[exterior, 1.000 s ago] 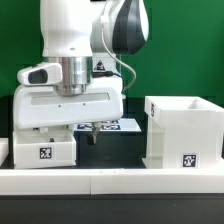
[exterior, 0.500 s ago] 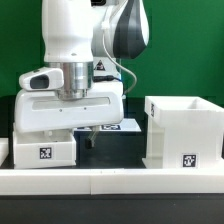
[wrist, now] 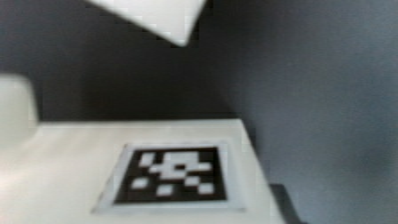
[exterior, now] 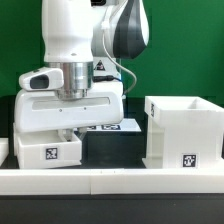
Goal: Assemble drawer
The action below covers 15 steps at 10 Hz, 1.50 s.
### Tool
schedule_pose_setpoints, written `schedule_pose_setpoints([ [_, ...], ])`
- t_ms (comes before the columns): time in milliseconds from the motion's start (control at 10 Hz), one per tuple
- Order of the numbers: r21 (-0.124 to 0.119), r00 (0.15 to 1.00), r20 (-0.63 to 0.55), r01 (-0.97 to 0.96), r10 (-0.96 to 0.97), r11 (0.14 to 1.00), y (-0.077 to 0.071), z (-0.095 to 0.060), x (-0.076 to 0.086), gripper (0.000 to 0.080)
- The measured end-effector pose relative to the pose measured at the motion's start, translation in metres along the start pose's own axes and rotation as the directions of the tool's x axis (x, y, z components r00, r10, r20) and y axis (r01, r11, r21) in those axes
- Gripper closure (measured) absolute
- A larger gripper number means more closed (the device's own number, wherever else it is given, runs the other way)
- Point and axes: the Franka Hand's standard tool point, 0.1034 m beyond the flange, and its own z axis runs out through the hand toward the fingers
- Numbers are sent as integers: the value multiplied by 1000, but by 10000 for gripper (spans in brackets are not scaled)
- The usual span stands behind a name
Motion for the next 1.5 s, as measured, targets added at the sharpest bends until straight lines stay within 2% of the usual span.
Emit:
schedule_pose_setpoints([
  [400,1,1000,0,2,-2,1000,-1,0,1,758],
  [700,3,994,8,112,-112,994,-24,-9,20,758],
  [800,11,984,22,179,-179,984,-25,-12,26,758],
  [900,31,982,40,186,-187,982,-26,-14,29,758],
  [1200,29,974,37,221,-222,975,-25,-12,28,758],
  [1300,19,946,32,323,-324,946,-24,-12,29,758],
  [1400,0,895,23,446,-446,895,-27,-11,30,758],
  [1500,2,855,25,518,-517,856,-32,-10,31,758],
])
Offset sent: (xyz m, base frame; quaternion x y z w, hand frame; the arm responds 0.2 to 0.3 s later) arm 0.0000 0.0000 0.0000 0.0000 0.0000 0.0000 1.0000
